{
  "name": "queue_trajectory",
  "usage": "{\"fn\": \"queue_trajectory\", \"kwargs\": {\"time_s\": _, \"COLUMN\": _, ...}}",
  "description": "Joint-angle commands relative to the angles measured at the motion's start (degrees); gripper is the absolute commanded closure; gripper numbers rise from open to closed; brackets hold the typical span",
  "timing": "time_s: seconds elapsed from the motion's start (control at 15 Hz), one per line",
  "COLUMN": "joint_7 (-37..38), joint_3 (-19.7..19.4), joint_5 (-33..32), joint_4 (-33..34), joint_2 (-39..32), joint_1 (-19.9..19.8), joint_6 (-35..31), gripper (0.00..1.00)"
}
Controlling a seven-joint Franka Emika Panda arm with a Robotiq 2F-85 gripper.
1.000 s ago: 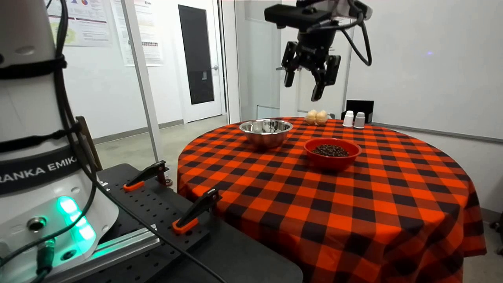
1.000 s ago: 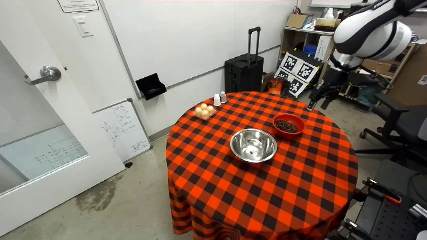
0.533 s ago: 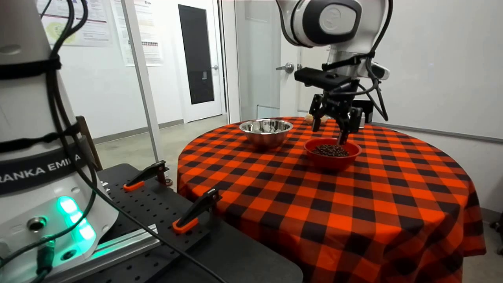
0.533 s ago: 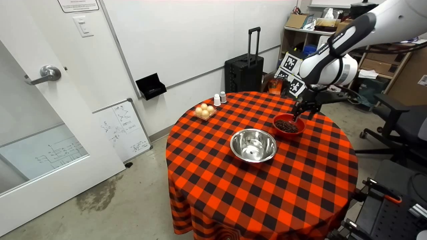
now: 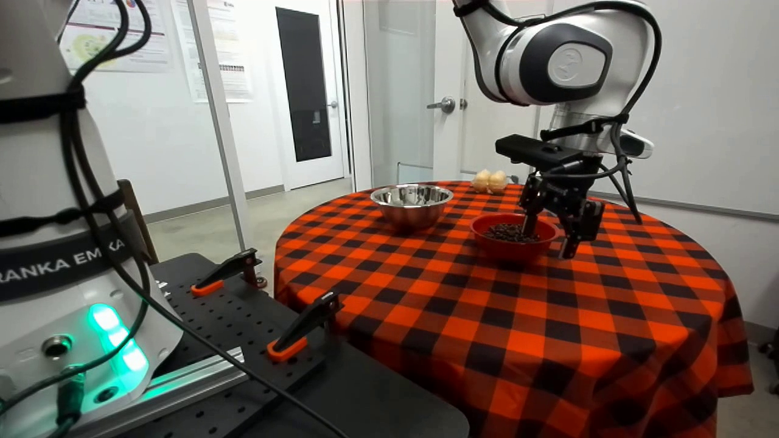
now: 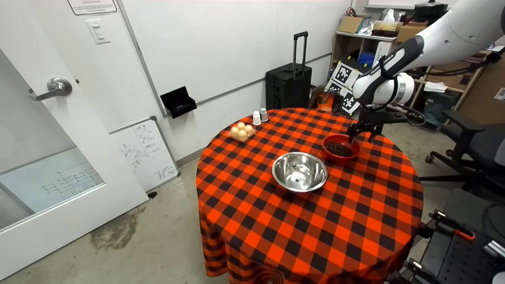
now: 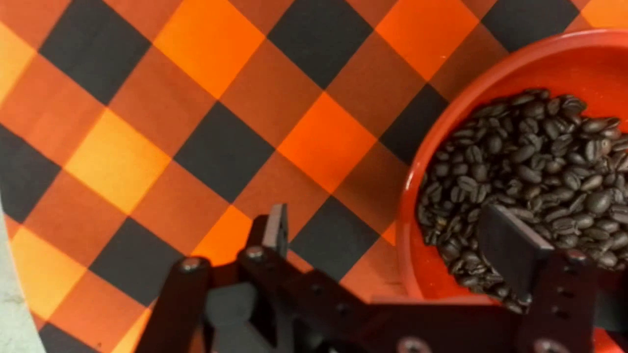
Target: Pour the contents from the red bowl into the silver bowl
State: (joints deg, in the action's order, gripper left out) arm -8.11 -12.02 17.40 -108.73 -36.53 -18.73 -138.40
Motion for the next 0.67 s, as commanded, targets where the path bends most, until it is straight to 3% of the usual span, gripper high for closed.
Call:
{"fn": "queue_trajectory", "kwargs": {"time_s": 0.0, "joint_7": 1.9, "joint_3": 2.9, "joint_5": 0.0, "joint_4": 6.2, "joint_2": -3.2, "joint_1": -2.8, "joint_6": 5.9, "gripper": 0.33}}
{"fn": "queue_trajectory", "kwargs": {"time_s": 0.6, "joint_7": 0.8, "joint_3": 5.8, "joint_5": 0.4, "joint_4": 10.0, "joint_2": -6.4, "joint_1": -3.8, "joint_6": 9.5, "gripper": 1.0}}
